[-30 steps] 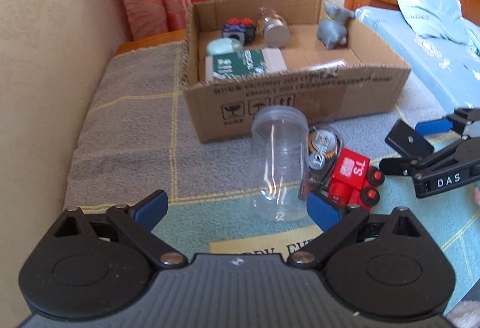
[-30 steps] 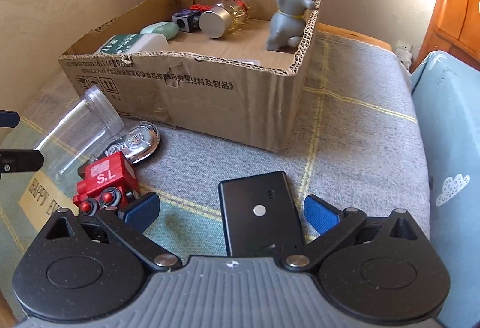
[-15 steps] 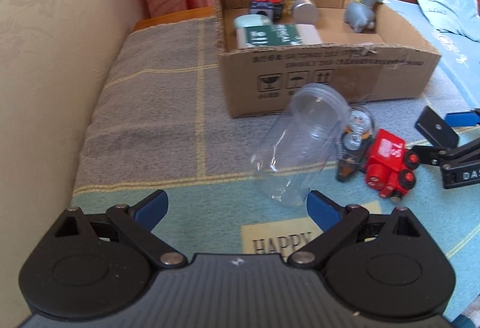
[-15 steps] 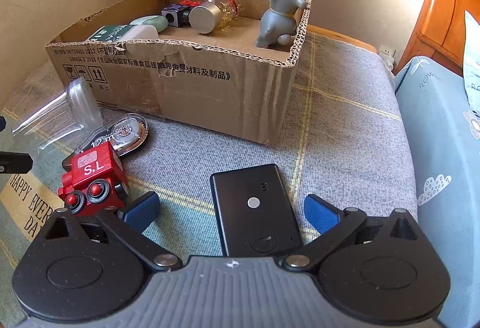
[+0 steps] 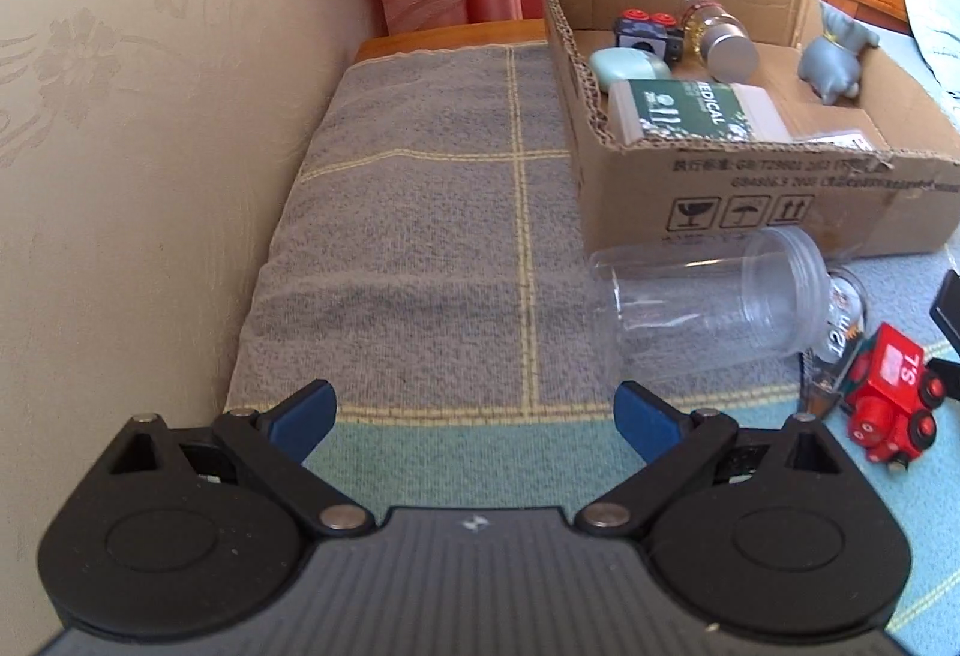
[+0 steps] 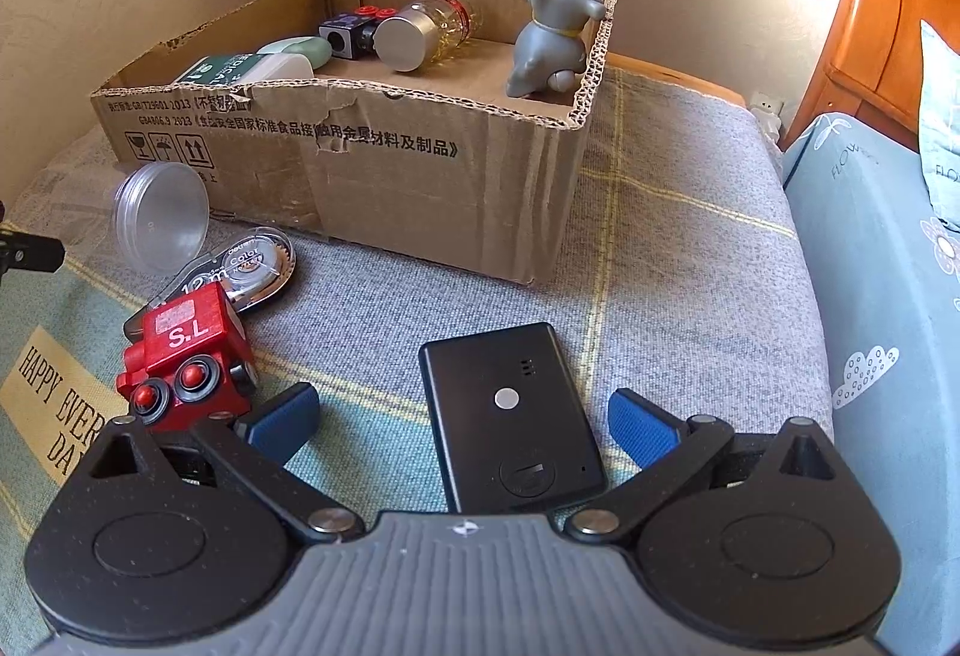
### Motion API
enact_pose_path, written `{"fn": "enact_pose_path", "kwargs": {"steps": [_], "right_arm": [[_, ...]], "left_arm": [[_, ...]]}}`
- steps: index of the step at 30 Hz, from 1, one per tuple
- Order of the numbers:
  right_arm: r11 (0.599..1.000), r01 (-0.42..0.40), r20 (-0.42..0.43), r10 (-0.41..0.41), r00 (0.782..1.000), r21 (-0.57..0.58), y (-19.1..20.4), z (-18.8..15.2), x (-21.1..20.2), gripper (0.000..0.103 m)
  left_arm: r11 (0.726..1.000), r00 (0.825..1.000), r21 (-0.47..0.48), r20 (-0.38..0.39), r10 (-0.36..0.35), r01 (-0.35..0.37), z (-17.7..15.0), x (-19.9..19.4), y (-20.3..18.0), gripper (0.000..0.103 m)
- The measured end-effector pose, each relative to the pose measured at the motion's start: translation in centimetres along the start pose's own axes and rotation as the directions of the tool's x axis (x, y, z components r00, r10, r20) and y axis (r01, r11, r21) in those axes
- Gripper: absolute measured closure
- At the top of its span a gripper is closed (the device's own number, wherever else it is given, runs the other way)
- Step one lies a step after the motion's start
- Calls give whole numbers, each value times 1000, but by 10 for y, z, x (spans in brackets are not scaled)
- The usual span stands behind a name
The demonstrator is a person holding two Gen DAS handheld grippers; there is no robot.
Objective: Organize rigid objects
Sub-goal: 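Close right gripper on black device while left gripper closes on clear plastic jar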
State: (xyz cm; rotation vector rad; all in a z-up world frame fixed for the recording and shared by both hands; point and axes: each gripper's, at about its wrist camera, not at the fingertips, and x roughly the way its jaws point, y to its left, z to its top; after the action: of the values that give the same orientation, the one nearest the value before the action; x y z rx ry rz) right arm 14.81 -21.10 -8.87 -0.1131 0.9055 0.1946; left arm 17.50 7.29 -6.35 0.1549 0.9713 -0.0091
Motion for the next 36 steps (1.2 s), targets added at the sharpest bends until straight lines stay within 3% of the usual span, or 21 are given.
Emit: {"fn": "enact_pose_path", "kwargs": {"steps": [6, 12, 16, 23, 31, 36], "right_arm": [[1000, -2, 2, 2, 1000, -4, -1, -1, -1, 0], [1000, -6, 8, 6, 1000, -9, -1, -2, -2, 0], [1000, -7, 16, 7, 1000, -12, -1, -3, -2, 0], [999, -25, 31, 26, 999, -35, -2, -7, -5, 0], [997, -42, 46, 44, 998, -57, -4, -9, -5, 0], [997, -48, 56, 52, 997, -68, -5, -11, -6, 0]], "left_arm": [[1000, 1000, 23, -15, -3, 3, 0, 4, -8, 4], [984, 986, 73, 17, -165, 163, -6, -19, -24, 3], [968, 972, 89, 16, -235, 233, -2, -18, -40, 2], [965, 967, 78, 33, -252, 249, 9, -9, -57, 2], [983, 982, 12, 37, -184, 184, 19, 4, -56, 2], [990, 989, 25, 38, -141, 140, 11, -2, -47, 2]]}}
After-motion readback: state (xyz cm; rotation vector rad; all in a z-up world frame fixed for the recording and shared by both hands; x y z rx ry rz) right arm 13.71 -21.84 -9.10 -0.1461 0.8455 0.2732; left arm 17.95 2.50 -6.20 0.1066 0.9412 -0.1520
